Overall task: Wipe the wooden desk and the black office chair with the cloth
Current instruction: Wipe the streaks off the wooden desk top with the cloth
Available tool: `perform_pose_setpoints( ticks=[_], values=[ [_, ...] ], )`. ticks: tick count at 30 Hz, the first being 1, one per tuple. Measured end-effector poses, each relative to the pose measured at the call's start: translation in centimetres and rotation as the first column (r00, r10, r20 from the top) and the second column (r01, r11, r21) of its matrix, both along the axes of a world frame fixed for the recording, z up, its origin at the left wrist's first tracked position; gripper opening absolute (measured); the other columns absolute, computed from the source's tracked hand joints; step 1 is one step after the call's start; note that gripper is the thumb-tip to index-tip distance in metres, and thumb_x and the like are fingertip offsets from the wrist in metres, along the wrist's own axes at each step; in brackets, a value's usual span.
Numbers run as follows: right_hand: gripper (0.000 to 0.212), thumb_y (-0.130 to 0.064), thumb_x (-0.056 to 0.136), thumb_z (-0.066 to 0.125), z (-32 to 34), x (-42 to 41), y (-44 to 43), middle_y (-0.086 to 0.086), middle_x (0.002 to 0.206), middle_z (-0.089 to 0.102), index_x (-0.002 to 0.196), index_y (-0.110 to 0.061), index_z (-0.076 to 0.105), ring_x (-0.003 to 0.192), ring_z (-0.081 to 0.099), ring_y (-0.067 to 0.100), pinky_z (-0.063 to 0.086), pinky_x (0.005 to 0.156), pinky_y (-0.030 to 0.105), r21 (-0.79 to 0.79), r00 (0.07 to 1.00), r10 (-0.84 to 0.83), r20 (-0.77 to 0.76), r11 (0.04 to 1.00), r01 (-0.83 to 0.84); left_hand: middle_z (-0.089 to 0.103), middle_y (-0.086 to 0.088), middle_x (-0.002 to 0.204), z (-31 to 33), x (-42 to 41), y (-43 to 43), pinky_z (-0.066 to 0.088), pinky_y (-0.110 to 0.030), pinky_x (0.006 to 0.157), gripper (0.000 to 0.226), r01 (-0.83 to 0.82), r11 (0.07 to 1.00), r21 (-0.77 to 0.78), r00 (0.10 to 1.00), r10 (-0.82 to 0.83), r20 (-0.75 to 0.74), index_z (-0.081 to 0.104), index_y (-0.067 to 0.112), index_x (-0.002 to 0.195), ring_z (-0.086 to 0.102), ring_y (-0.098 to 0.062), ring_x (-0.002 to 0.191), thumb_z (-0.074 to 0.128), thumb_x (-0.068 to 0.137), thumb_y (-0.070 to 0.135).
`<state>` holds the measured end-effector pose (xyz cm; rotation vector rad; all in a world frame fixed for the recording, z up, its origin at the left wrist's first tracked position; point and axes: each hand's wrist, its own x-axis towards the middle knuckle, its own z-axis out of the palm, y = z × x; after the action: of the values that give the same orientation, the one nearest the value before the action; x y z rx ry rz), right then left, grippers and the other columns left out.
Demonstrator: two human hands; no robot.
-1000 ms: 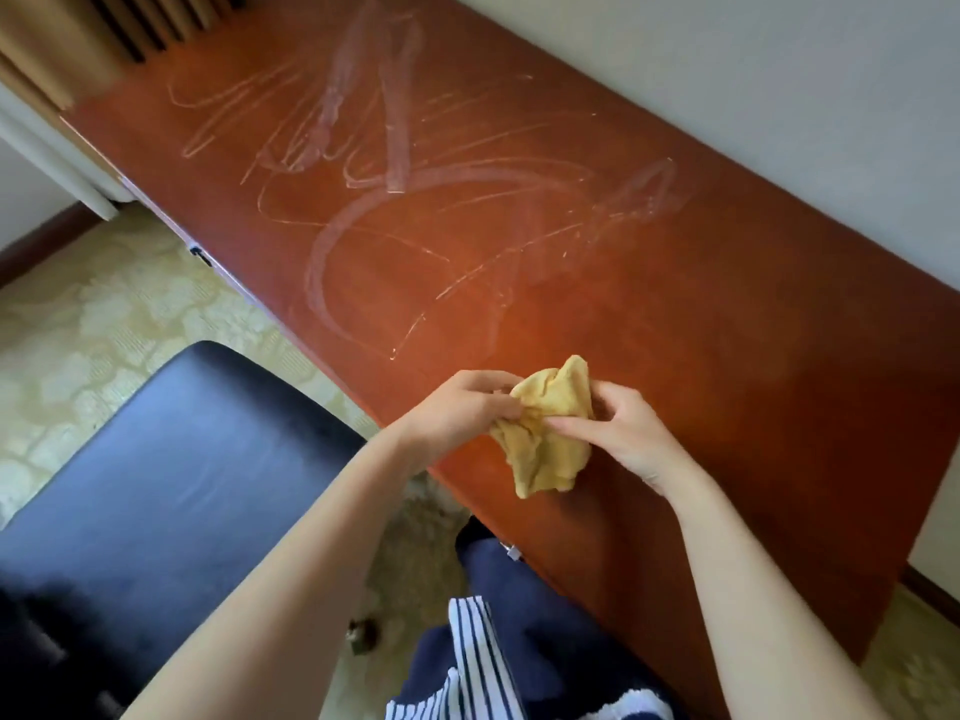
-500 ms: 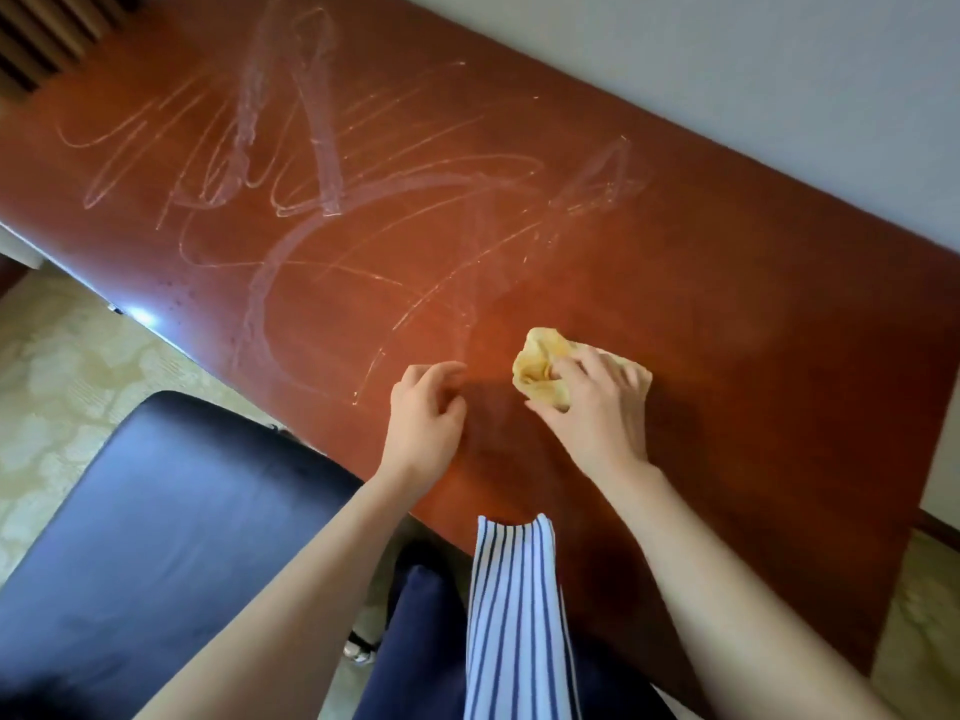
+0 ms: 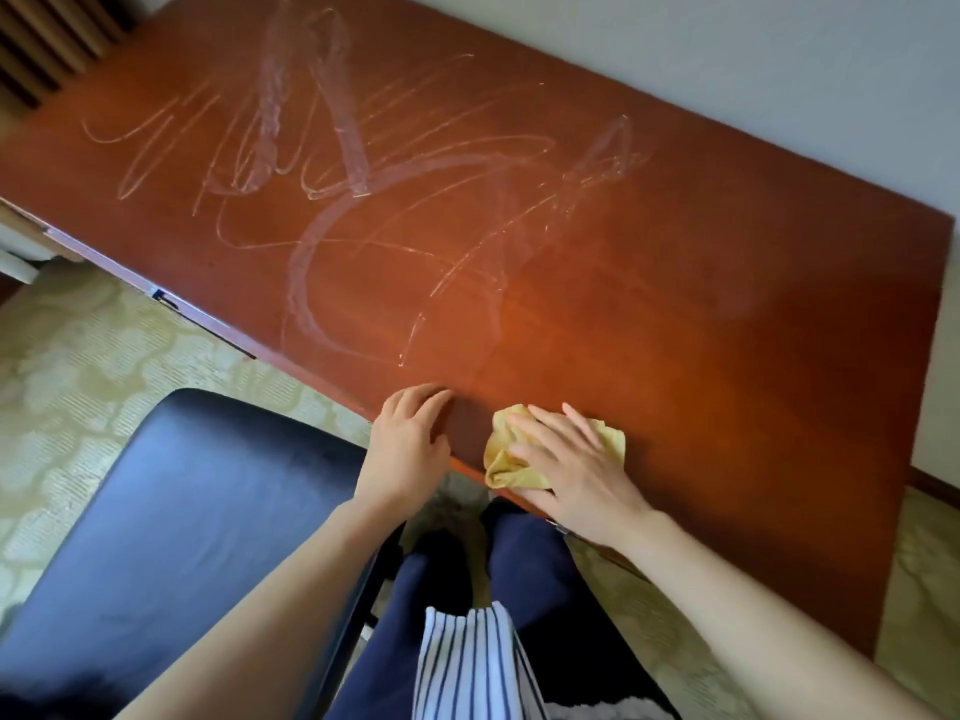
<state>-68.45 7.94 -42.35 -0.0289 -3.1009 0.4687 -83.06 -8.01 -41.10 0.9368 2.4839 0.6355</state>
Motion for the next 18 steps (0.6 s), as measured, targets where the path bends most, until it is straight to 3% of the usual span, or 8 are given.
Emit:
perform_pose_setpoints(
  ticks=[2,5,9,11,15,18],
  values=[
    [0.050,-0.025,0.080,0.073,0.0,0.0,0.6,0.003,0.143,0.048,0.128,-0.020,0.058,0.134,0.040,0.027,0.031,0.110,0.052,-0.029,0.998,0.040,0.051,0.999,-0.038,0.014,-0.002,0.159,-0.2,-0.1,-1.0,0.007,-0.036,0.118,0.065,0.130,0.982,-0.135,0.991,-0.135,-0.026,0.022,0.017,0.151,0.006,-0.024,0.147,0.053,0.095,0.022],
    [0.049,-0.021,0.077,0.076,-0.5,-0.3,1.1,0.001,0.137,0.053,0.124,-0.019,0.063,0.130,0.047,0.023,0.039,0.106,0.046,0.006,0.999,0.034,0.018,0.999,-0.034,-0.015,0.002,0.159,-0.7,-0.6,-1.1,-0.006,-0.038,0.117,0.079,0.236,0.919,-0.316,0.958,-0.275,-0.083,-0.007,0.020,0.152,-0.015,-0.020,0.146,0.044,0.097,0.047],
    [0.030,-0.018,0.078,0.076,-1.4,-1.7,1.6,0.006,0.127,0.062,0.107,-0.012,0.072,0.121,0.056,0.025,0.049,0.094,0.045,-0.018,0.954,-0.288,-0.086,0.958,0.287,-0.020,-0.003,0.158,-1.0,-0.9,-0.4,-0.006,-0.042,0.117,0.095,0.238,0.854,-0.462,0.926,-0.344,-0.158,-0.015,0.017,0.150,-0.016,-0.020,0.146,0.039,0.089,0.065],
    [0.030,-0.019,0.084,0.070,-1.6,-2.9,2.8,0.010,0.130,0.059,0.112,-0.008,0.069,0.124,0.052,0.029,0.046,0.098,0.047,-0.046,0.889,-0.451,-0.083,0.892,0.449,-0.020,-0.001,0.158,-1.3,-0.9,-0.5,-0.007,-0.043,0.117,0.096,0.233,0.848,-0.476,0.920,-0.351,-0.174,-0.015,0.019,0.150,-0.015,-0.018,0.146,0.037,0.087,0.069],
    [0.039,-0.024,0.097,0.051,-1.6,-6.7,6.4,0.005,0.148,0.040,0.134,-0.011,0.053,0.140,0.031,0.025,0.027,0.113,0.039,-0.092,0.693,-0.721,0.006,0.689,0.719,-0.021,0.005,0.157,-1.4,-2.0,-0.9,-0.009,-0.041,0.116,0.094,0.281,0.841,-0.462,0.905,-0.393,-0.165,-0.018,0.024,0.149,-0.015,-0.012,0.146,0.033,0.086,0.072],
    [0.038,-0.026,0.100,0.044,-1.5,-10.1,7.2,0.002,0.152,0.034,0.135,-0.013,0.051,0.143,0.023,0.023,0.022,0.115,0.036,-0.101,0.533,-0.846,0.033,0.528,0.843,-0.020,0.007,0.158,-1.5,-2.4,-0.9,-0.009,-0.039,0.116,0.095,0.305,0.843,-0.443,0.896,-0.411,-0.166,-0.017,0.025,0.149,-0.013,-0.011,0.146,0.034,0.085,0.073]
  ],
)
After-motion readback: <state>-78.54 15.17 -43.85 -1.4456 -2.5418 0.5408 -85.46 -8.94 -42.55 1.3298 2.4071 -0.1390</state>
